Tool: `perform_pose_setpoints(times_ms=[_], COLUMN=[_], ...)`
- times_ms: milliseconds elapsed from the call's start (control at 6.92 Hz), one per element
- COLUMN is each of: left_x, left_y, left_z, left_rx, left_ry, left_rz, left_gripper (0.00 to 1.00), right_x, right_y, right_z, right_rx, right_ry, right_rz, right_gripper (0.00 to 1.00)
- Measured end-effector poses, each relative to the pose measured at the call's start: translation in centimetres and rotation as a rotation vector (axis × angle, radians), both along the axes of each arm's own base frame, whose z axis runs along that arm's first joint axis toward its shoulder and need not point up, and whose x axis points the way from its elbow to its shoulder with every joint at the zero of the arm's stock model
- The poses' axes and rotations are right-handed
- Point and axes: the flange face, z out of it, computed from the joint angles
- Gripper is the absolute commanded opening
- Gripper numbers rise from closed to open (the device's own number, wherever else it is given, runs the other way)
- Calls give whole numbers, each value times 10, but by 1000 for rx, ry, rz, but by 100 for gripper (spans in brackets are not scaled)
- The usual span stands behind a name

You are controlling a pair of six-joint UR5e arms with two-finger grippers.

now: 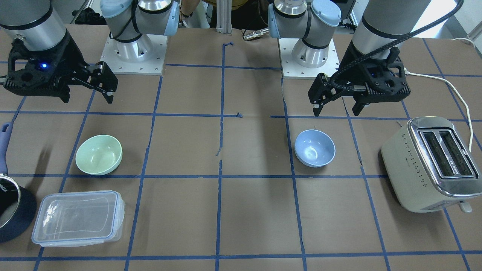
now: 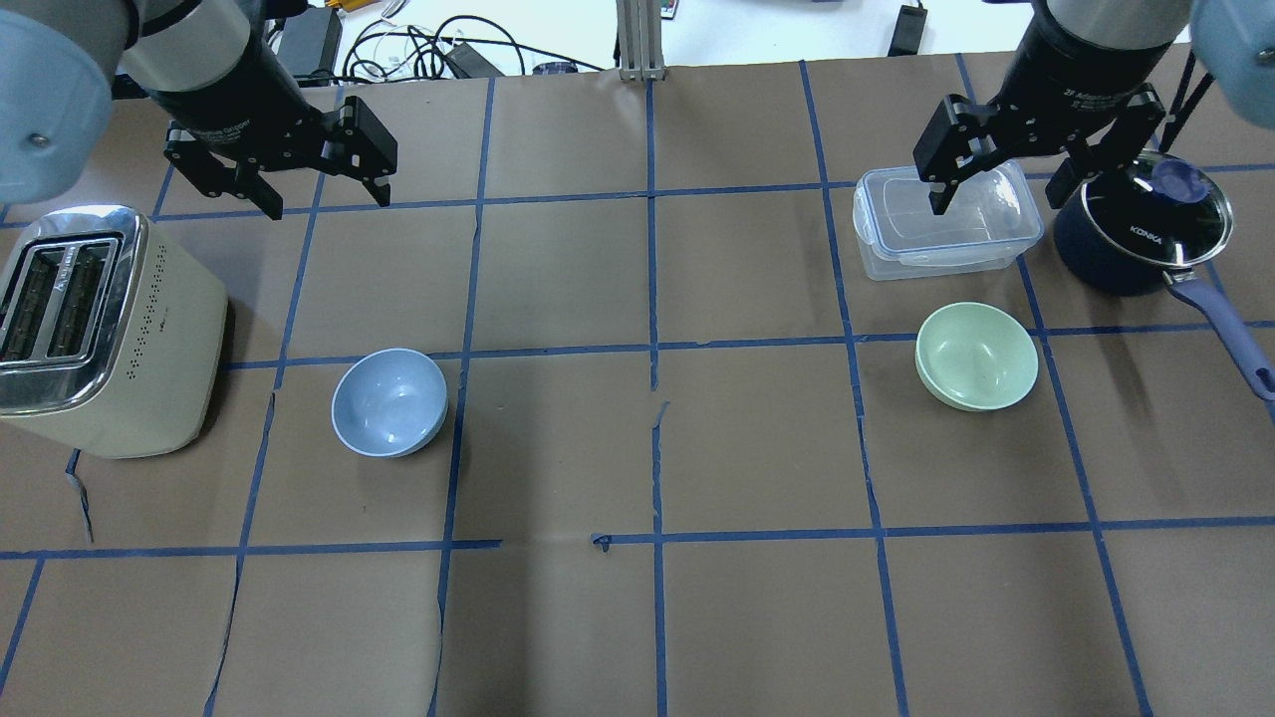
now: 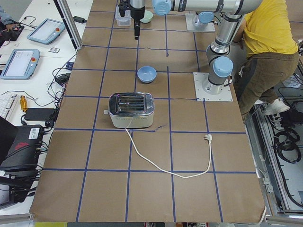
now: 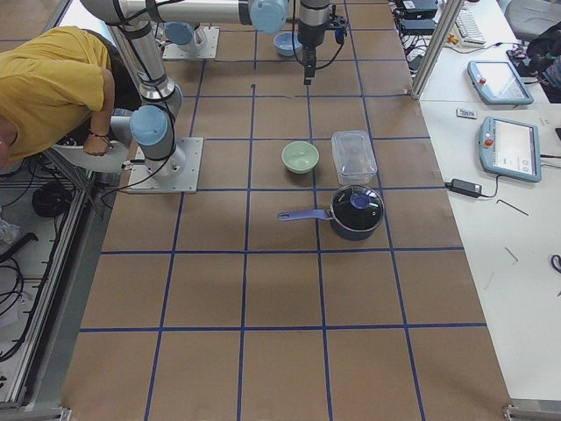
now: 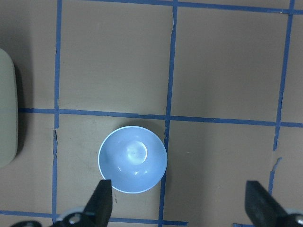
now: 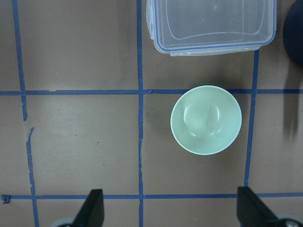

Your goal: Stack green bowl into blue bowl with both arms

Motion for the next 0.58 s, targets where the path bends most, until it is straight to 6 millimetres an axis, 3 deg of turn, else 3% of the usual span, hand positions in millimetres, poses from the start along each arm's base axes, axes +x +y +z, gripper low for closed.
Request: perform_pose_setpoints(times_ms=[578], left_x=[-1], left_y=[0], left_z=[-1], left_rx=[4], left_ry=[0], left_rz=[-4], left_gripper=[100], right_x=[-2], right_y=[0], right_z=[-1], right_rx=[2], right_ry=[12], right_rz=[6], right_gripper=[100])
